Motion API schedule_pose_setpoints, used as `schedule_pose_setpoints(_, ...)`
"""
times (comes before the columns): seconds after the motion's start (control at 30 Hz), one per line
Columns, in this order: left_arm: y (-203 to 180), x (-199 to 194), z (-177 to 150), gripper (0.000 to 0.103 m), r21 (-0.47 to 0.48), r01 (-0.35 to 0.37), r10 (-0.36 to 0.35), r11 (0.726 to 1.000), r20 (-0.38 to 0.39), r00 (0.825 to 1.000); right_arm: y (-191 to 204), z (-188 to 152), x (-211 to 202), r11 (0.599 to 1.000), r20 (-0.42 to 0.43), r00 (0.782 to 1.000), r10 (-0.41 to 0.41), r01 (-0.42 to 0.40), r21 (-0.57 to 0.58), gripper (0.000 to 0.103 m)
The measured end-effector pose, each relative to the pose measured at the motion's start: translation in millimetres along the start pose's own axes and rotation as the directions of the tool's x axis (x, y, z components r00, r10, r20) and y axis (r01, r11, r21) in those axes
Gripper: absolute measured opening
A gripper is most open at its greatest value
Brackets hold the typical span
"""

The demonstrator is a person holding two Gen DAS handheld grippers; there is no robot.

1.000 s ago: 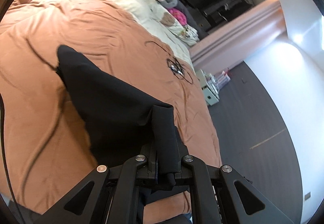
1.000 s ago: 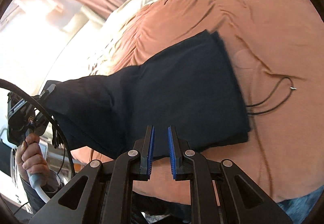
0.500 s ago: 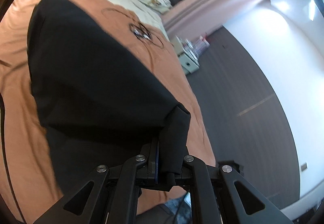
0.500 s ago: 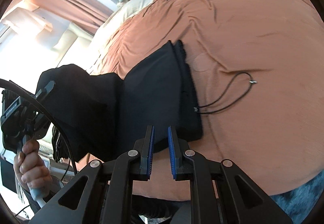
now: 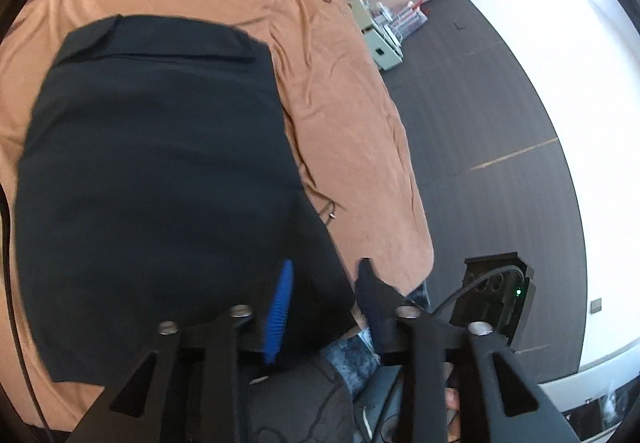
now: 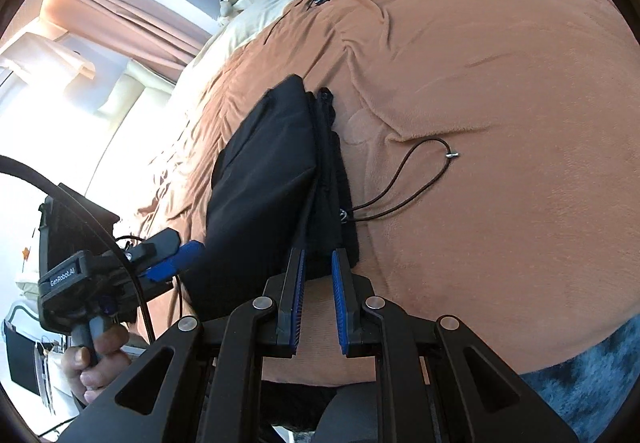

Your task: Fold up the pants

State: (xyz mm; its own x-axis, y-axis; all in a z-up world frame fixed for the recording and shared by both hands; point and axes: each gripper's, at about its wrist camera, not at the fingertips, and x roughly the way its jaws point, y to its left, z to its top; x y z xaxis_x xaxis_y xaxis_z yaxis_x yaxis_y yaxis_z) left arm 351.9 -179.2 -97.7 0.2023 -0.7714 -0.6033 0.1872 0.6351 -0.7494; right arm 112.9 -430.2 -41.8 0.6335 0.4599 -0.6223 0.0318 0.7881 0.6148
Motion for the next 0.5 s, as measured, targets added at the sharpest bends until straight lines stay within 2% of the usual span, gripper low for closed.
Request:
schedule_pose_setpoints(0.03, 2.4, -4.3, 1.2, 0.051, -0.001, -0.004, 0.004, 1.000, 0.014, 1.000, 1.1, 0.1, 0.8, 1.000, -0.004, 1.000, 0.006, -0.006, -0.002, 0.011)
schedule_pose_setpoints(0.13, 9.8, -17.1, 6.7, 0.052, -0.003, -0.031, 0.031, 1.000, 0.043, 0.999, 3.0, 0.4, 7.2, 0.999, -0.022, 0.999, 0.037, -0.037, 0.000, 0.011)
schedule_pose_setpoints(0.17, 14.7, -22.4, 9.4, 0.052, -0.007, -0.052, 0.052, 0.999, 0.054, 0.997, 3.6, 0.4, 10.0, 0.999, -0.027, 0.999, 0.042, -0.042, 0.001, 0.018)
schedule_pose_setpoints(0.2, 14.6, -24.5, -1.3, 0.052, -0.010, -0.069, 0.070, 0.998, 0.062, 0.996, 5.0, 0.7, 12.2, 0.999, -0.030, 0.999, 0.041, -0.041, -0.001, 0.031)
schedule_pose_setpoints(0.27, 25.6, -32.3, 0.0, 0.052, -0.022, -0.109, 0.110, 0.994, 0.074, 0.991, 6.8, 0.3, 18.4, 1.000, -0.032, 0.999, 0.029, -0.029, -0.007, 0.043)
schedule_pose_setpoints(0.37, 40.3, -41.5, 1.7, 0.052, -0.047, -0.154, 0.158, 0.987, 0.084, 0.984, 11.4, 0.3, 28.0, 0.999, -0.045, 0.999, 0.002, -0.003, -0.031, 0.043)
schedule_pose_setpoints(0.43, 61.9, -53.5, 0.9, 0.052, -0.070, -0.176, 0.181, 0.982, 0.087, 0.980, 14.5, -1.4, 35.5, 0.999, -0.063, 0.998, -0.019, 0.016, -0.046, 0.031)
schedule_pose_setpoints(0.47, 69.9, -56.7, 2.3, 0.052, -0.084, -0.188, 0.196, 0.978, 0.087, 0.977, 17.0, -2.0, 37.2, 0.998, -0.069, 0.997, -0.026, 0.022, -0.052, 0.015)
schedule_pose_setpoints(0.5, 79.1, -59.8, 3.6, 0.052, -0.096, -0.196, 0.205, 0.976, 0.087, 0.975, 17.5, -2.9, 39.4, 0.997, -0.075, 0.996, -0.042, 0.037, -0.062, 0.009)
